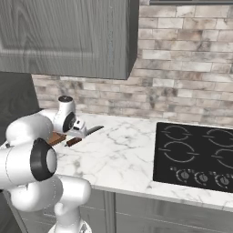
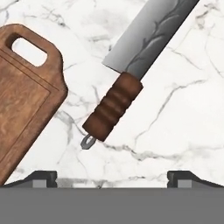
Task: Move the cutting board and knife to the sink. Then move spray from the cabinet to the counter.
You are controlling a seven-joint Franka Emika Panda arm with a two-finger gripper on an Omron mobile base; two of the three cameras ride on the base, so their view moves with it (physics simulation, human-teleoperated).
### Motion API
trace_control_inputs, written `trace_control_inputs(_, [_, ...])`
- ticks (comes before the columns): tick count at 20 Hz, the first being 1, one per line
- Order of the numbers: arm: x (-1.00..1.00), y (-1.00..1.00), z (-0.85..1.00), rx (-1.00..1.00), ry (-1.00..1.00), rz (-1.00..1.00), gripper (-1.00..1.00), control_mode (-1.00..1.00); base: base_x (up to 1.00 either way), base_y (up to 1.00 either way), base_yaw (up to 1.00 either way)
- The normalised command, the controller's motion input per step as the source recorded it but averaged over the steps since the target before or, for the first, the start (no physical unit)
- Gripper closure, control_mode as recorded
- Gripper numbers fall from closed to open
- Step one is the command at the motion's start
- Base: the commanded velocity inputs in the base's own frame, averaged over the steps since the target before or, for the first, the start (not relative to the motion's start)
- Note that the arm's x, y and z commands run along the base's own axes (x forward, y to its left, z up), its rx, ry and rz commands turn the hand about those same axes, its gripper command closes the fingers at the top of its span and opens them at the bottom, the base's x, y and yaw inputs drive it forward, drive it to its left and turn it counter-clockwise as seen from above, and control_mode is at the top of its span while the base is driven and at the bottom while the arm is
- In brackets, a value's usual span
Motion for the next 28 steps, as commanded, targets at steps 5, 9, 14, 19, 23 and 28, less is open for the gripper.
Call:
trace_control_inputs(5, [0.34,0.00,-0.24,0.00,0.00,0.00,-1.00,-1.00,0.00,0.00,0.00])
trace_control_inputs(9, [0.35,0.00,-0.26,0.00,0.00,0.00,-1.00,-1.00,0.00,0.00,0.00])
trace_control_inputs(14, [0.24,0.00,-0.24,0.00,-0.02,-0.06,-1.00,-1.00,0.00,0.00,0.00])
trace_control_inputs(19, [0.21,0.00,-0.25,0.00,-0.01,-0.09,-1.00,-1.00,0.00,0.00,0.00])
trace_control_inputs(23, [0.17,0.00,-0.21,0.00,0.00,-0.09,-1.00,-1.00,0.00,0.00,0.00])
trace_control_inputs(28, [0.16,0.02,-0.27,0.00,0.00,-0.08,1.00,-1.00,0.00,0.00,0.00])
